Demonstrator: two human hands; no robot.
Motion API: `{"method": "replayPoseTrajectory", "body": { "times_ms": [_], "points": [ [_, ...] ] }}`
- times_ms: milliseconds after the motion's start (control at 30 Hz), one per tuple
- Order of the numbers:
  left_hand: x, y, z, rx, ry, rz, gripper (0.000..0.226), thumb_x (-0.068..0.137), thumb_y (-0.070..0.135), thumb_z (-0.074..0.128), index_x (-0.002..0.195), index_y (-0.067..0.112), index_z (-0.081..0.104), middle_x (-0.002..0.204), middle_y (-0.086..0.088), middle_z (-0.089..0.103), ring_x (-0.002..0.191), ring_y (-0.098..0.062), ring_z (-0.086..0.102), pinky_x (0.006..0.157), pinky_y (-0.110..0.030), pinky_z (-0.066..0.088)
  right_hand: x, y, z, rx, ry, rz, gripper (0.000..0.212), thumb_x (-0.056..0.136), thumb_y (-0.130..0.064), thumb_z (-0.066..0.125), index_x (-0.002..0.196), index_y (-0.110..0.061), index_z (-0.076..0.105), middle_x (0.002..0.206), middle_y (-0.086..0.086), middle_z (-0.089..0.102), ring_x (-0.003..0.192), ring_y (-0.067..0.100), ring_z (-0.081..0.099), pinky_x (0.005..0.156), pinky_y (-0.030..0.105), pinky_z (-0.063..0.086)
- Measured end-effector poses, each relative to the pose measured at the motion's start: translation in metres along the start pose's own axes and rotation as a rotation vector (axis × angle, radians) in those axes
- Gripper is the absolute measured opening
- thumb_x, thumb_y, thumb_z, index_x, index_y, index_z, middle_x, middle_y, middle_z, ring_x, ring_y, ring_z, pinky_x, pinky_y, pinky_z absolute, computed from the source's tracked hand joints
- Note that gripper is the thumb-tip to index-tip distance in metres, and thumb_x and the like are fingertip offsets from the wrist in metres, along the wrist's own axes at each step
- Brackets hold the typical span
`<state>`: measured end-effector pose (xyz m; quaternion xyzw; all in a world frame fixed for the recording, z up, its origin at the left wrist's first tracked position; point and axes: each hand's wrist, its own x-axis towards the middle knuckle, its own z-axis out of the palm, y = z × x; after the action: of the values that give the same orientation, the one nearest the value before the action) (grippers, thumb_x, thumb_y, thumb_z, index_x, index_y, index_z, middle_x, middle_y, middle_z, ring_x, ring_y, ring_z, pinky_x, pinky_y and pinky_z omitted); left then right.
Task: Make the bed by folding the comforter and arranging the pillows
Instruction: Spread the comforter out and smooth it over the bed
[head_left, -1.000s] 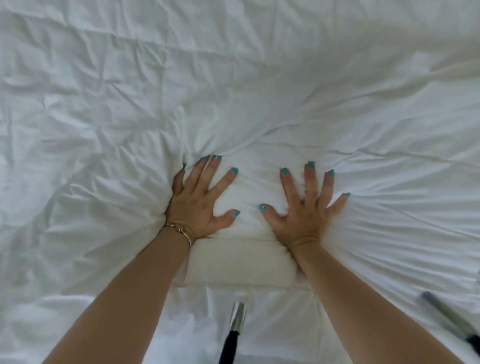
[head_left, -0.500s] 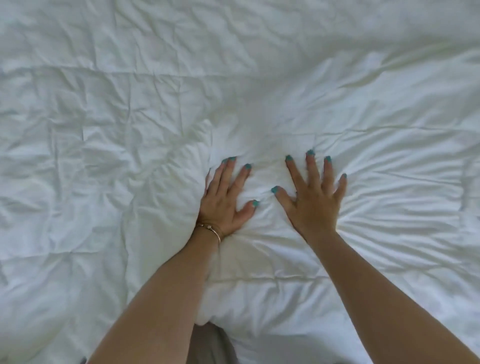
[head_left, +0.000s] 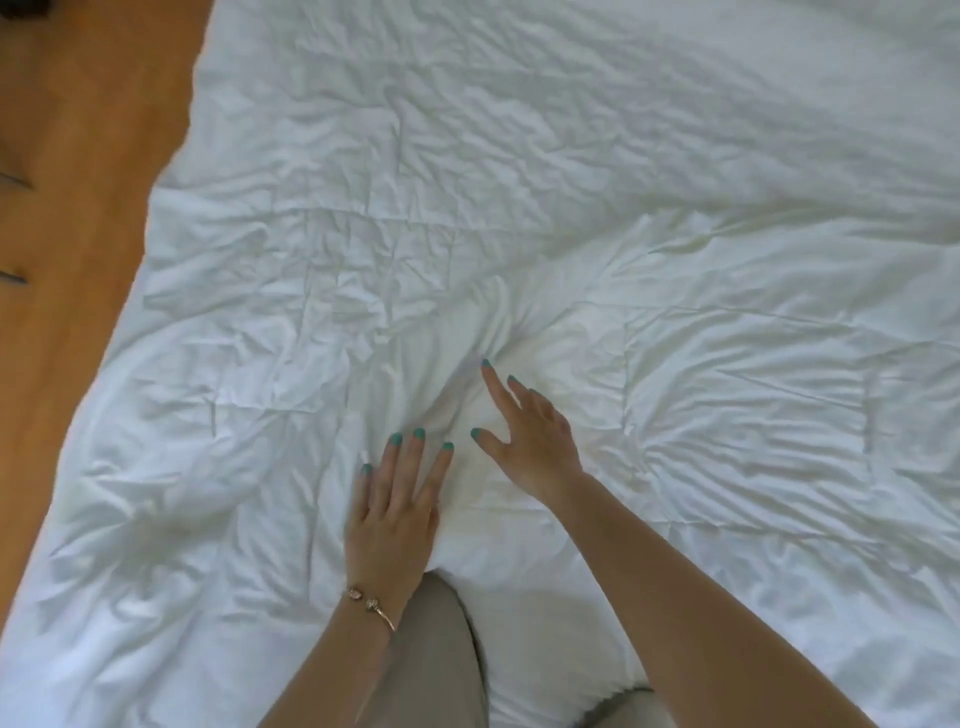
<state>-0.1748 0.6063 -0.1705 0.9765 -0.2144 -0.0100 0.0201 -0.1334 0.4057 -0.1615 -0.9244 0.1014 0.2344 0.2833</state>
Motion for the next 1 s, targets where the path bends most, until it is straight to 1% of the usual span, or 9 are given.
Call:
{"method": "replayPoseTrajectory", "body": {
  "times_ms": [133, 267, 367, 467, 633, 733, 833, 900, 1000],
  "points": [
    [-0.045, -0.013, -0.006, 0.098, -0.065, -0.425, 0.078, 0.077, 0.047, 0.068, 0.147, 0.037, 0.035, 0.158, -0.013, 0.023, 0.145, -0.046, 0.008, 0.110, -0.068, 0.005, 0.004, -0.036, -0.009, 0.131, -0.136, -0.184, 0.078, 0.091, -0.057, 0.049, 0.135, -0.069, -0.014, 0.162, -0.003, 0.011, 0.146, 0.023, 0.014, 0.113, 0.049, 0.027],
    [-0.022, -0.057, -0.026, 0.024, -0.181, -0.503, 0.095, 0.078, 0.002, 0.065, 0.150, 0.042, 0.019, 0.155, -0.015, 0.026, 0.131, -0.047, 0.033, 0.098, -0.065, 0.034, 0.011, -0.058, -0.006, 0.244, -0.239, -0.280, 0.081, 0.089, -0.050, 0.057, 0.135, -0.072, -0.007, 0.162, -0.010, 0.001, 0.147, 0.024, 0.013, 0.113, 0.049, 0.028],
    [0.032, -0.120, -0.064, -0.042, -0.084, -0.439, 0.087, 0.078, -0.007, 0.055, 0.150, 0.034, 0.028, 0.141, -0.017, 0.040, 0.109, -0.043, 0.046, 0.085, -0.058, 0.047, 0.019, -0.061, -0.004, 0.238, -0.249, -0.323, 0.083, 0.090, -0.047, 0.057, 0.135, -0.072, -0.007, 0.162, -0.012, 0.000, 0.148, 0.021, 0.011, 0.112, 0.045, 0.027],
    [0.097, -0.181, -0.110, 0.118, 0.107, -0.127, 0.083, 0.072, -0.011, 0.057, 0.143, 0.030, 0.045, 0.126, -0.020, 0.050, 0.098, -0.043, 0.050, 0.077, -0.055, 0.048, 0.028, -0.063, -0.004, 0.231, -0.183, -0.359, 0.085, 0.091, -0.040, 0.059, 0.136, -0.071, -0.006, 0.161, -0.016, -0.007, 0.148, 0.012, 0.003, 0.110, 0.038, 0.030],
    [0.205, -0.191, -0.100, 0.448, -0.077, -0.159, 0.064, 0.094, 0.022, 0.050, 0.150, 0.038, 0.023, 0.160, -0.006, 0.010, 0.144, -0.034, 0.012, 0.116, -0.056, 0.012, 0.073, -0.085, -0.014, 0.057, 0.067, -0.235, 0.085, 0.092, -0.040, 0.058, 0.145, -0.060, -0.006, 0.157, -0.013, -0.026, 0.146, 0.023, -0.023, 0.118, 0.053, 0.013],
    [0.224, -0.139, -0.046, 0.049, -0.116, -0.134, 0.062, 0.097, 0.051, 0.039, 0.150, 0.046, 0.008, 0.163, -0.001, -0.005, 0.148, -0.032, -0.006, 0.114, -0.064, 0.001, 0.094, -0.081, -0.018, -0.011, 0.142, -0.092, 0.084, 0.092, -0.046, 0.056, 0.143, -0.061, -0.009, 0.154, -0.011, -0.033, 0.144, 0.032, -0.026, 0.117, 0.057, 0.011],
    [0.234, -0.135, 0.000, 0.004, -0.331, -0.083, 0.088, 0.071, 0.091, 0.024, 0.140, 0.059, -0.021, 0.156, 0.009, -0.025, 0.144, -0.036, -0.024, 0.104, -0.073, -0.008, 0.120, -0.063, -0.029, -0.052, 0.246, 0.011, 0.081, 0.091, -0.052, 0.055, 0.142, -0.063, -0.007, 0.156, -0.003, -0.018, 0.143, 0.039, -0.006, 0.111, 0.056, 0.026],
    [0.244, -0.160, 0.021, -0.014, -0.425, -0.051, 0.094, 0.065, 0.094, 0.025, 0.136, 0.061, -0.027, 0.159, 0.010, -0.022, 0.145, -0.032, -0.022, 0.104, -0.073, -0.007, 0.139, -0.049, -0.037, 0.004, 0.245, 0.074, 0.081, 0.090, -0.050, 0.058, 0.139, -0.067, -0.003, 0.150, 0.002, 0.002, 0.134, 0.037, 0.014, 0.100, 0.048, 0.042],
    [0.270, -0.190, 0.050, -0.016, -0.391, 0.013, 0.080, 0.077, 0.082, 0.027, 0.139, 0.060, -0.017, 0.162, 0.011, 0.003, 0.149, -0.025, -0.003, 0.109, -0.070, 0.001, 0.174, -0.038, -0.033, 0.034, 0.173, 0.134, 0.084, 0.086, -0.052, 0.063, 0.138, -0.069, 0.000, 0.135, 0.007, 0.017, 0.121, 0.031, 0.025, 0.097, 0.042, 0.038]
  ]
}}
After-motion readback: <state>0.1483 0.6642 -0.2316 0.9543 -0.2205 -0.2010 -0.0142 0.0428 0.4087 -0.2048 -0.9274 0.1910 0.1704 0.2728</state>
